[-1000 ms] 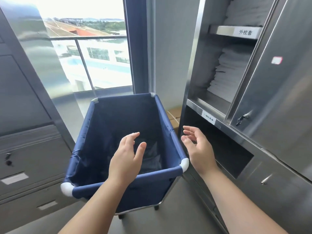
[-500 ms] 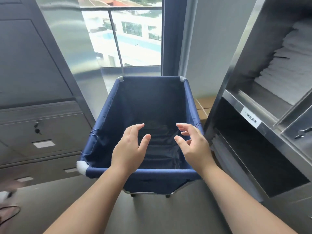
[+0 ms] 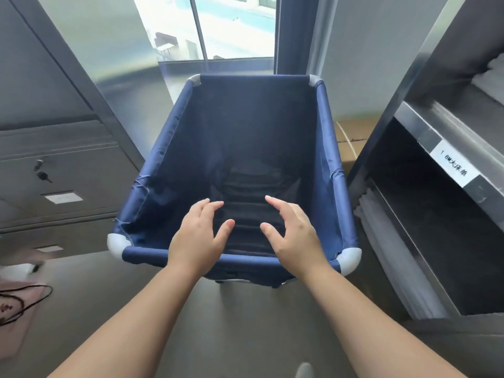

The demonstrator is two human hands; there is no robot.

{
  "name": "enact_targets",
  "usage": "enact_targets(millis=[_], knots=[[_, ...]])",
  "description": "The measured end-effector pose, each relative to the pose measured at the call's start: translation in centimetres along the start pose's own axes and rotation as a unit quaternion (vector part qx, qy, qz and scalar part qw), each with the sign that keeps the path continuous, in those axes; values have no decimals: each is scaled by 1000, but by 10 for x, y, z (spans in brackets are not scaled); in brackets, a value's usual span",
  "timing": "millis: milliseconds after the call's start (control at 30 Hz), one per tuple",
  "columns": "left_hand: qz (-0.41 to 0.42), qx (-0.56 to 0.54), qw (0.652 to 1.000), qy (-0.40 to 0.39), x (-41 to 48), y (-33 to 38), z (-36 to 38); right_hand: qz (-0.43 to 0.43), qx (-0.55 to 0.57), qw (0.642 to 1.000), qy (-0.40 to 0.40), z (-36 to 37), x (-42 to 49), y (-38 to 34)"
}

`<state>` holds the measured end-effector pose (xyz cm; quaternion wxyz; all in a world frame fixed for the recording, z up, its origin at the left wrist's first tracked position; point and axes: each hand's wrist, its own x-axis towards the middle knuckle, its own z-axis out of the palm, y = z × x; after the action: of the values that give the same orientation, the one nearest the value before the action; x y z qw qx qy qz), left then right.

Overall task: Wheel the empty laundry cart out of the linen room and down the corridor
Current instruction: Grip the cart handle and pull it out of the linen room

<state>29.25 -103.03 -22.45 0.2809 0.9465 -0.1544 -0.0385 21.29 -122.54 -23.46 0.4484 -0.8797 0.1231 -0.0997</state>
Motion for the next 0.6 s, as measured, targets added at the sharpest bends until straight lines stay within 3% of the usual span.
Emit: enact_targets(millis=[300, 467, 600], knots=[[-36, 58, 996, -64, 8, -51, 42, 41, -73, 995, -44, 38, 0, 39], [-46, 114, 983, -140, 8, -79, 58, 66, -125, 985, -102, 52, 2, 55], [-36, 199, 951, -233, 14, -91, 59, 80, -195, 963, -168, 61, 1, 66]])
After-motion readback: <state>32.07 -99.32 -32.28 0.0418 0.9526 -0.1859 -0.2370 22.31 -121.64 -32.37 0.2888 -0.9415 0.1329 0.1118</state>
